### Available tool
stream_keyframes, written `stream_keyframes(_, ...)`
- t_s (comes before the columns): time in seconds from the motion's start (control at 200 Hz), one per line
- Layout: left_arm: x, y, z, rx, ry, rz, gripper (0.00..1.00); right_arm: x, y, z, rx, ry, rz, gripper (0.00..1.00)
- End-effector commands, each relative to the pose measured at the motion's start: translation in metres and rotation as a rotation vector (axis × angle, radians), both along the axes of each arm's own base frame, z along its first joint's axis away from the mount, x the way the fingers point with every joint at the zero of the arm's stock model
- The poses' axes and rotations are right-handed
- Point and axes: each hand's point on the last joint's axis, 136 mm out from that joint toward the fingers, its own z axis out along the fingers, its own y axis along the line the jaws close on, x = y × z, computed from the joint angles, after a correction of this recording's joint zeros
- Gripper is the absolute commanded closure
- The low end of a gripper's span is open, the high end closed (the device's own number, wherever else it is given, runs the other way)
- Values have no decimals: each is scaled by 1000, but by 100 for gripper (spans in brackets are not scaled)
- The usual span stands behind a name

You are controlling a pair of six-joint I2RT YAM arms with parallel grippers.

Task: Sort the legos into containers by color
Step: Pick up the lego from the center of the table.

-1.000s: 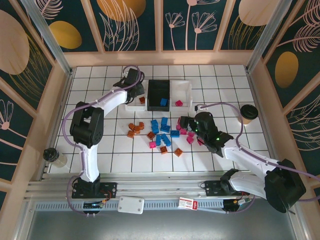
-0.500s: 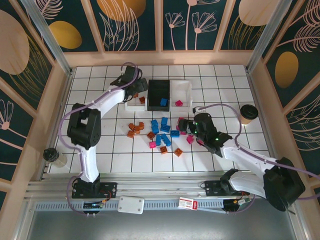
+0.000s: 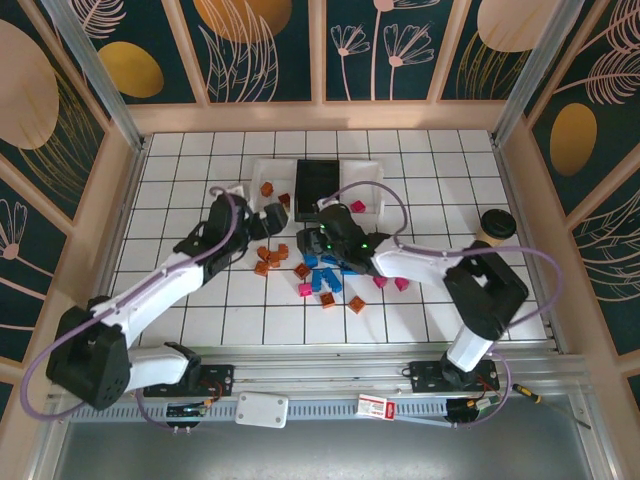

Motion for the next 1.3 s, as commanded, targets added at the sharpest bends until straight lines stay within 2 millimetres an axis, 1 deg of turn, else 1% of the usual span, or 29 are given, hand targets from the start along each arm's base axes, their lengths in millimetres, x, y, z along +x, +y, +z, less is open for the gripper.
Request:
stream_keyframes(0.0, -14, 15, 3, -45, -36, 56, 1, 9, 6, -17, -84, 21, -3, 34)
stream_keyframes(0.145, -31, 31, 0, -41, -59, 90, 1, 16, 13, -33, -150, 33, -14, 35)
stream_keyframes(0.25, -37, 40, -5, -20, -52, 115, 1, 18, 17, -41, -166, 44, -11, 38)
stream_keyframes(0.32, -40, 44, -8, -8, -46, 128, 1, 20, 17, -47, -184, 50, -20, 40)
stream_keyframes(0.405, -42, 46, -10, -2, -45, 133, 1, 21, 15, -55, -212, 62, -28, 42)
stream_keyframes(0.611, -43, 49, -10, 15, -46, 139, 1, 20, 13, -64, -233, 85, -30, 49)
stream_keyframes(0.711, -42, 50, -11, 18, -44, 143, 1, 17, 13, -68, -230, 97, -24, 50)
stream_keyframes(0.816, -42, 50, -12, 23, -41, 146, 1, 15, 12, -73, -244, 106, -23, 48)
stream_keyframes(0.871, -41, 50, -12, 26, -40, 146, 1, 13, 10, -76, -259, 108, -25, 51)
stream_keyframes(0.951, -41, 51, -13, 28, -38, 147, 1, 13, 7, -75, -271, 100, -26, 58)
stream_keyframes(1.111, -41, 51, -15, 31, -31, 153, 1, 11, 10, -63, -261, 61, -14, 69)
stream_keyframes(1.226, -40, 51, -15, 32, -30, 156, 1, 12, 15, -42, -213, 10, -3, 74)
stream_keyframes(1.296, -40, 52, -15, 35, -29, 161, 1, 14, 18, -23, -161, -29, -3, 76)
